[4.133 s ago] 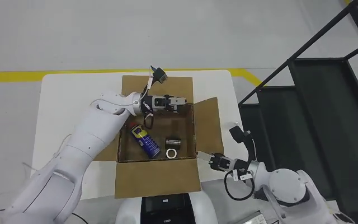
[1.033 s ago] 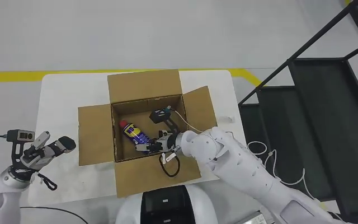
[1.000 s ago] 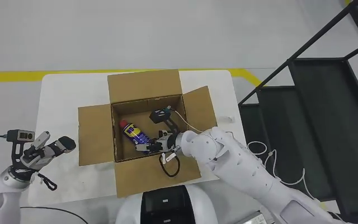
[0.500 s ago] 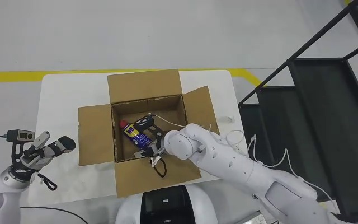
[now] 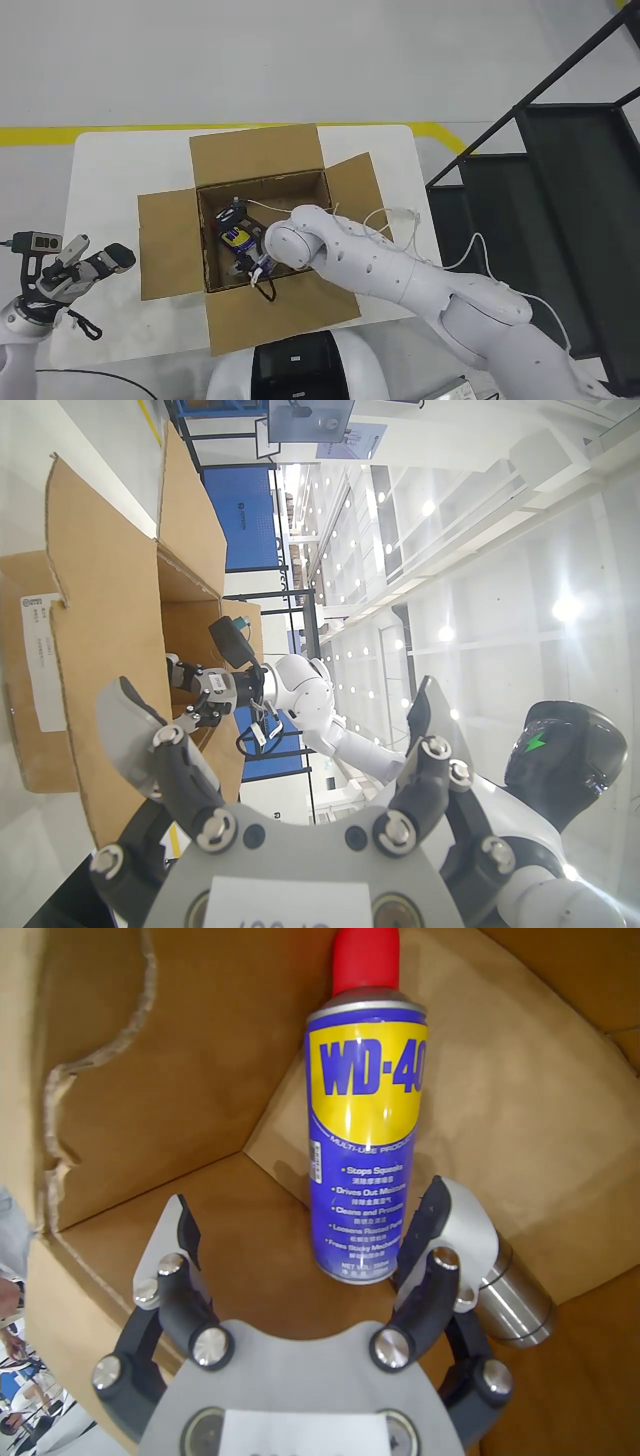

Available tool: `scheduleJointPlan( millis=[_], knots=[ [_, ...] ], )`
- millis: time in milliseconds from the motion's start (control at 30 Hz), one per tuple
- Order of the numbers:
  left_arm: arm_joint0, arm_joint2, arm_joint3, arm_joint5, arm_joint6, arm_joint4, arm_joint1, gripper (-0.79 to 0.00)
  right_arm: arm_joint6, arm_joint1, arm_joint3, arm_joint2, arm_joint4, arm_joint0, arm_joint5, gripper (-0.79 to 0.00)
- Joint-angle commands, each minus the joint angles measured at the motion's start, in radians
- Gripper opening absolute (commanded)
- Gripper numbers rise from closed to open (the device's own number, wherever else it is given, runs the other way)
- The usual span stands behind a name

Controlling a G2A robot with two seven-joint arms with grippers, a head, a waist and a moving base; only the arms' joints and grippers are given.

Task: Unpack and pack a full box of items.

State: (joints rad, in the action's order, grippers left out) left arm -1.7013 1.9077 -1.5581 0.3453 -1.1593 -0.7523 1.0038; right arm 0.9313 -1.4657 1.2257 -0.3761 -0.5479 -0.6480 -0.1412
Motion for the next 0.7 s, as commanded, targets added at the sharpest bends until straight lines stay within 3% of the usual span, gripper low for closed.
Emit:
scheduleJointPlan(
  millis=[0,300,333,400,667],
  knots=[
    [0.0,0.0,0.0,0.0,0.0,0.0,0.0,0.0,0.01,-0.015,-0.032,0.008,0.003,0.012,0.01,0.0],
    [0.0,0.0,0.0,0.0,0.0,0.0,0.0,0.0,0.054,-0.069,-0.135,0.031,-0.018,0.051,0.039,0.0],
    [0.0,0.0,0.0,0.0,0.0,0.0,0.0,0.0,0.052,-0.074,-0.144,0.031,-0.018,0.053,0.042,-0.071],
    [0.0,0.0,0.0,0.0,0.0,0.0,0.0,0.0,0.054,-0.083,-0.161,0.033,-0.025,0.057,0.045,-0.099],
    [0.0,0.0,0.0,0.0,0.0,0.0,0.0,0.0,0.061,-0.119,-0.228,0.039,-0.034,0.061,0.06,-0.043]
  ],
)
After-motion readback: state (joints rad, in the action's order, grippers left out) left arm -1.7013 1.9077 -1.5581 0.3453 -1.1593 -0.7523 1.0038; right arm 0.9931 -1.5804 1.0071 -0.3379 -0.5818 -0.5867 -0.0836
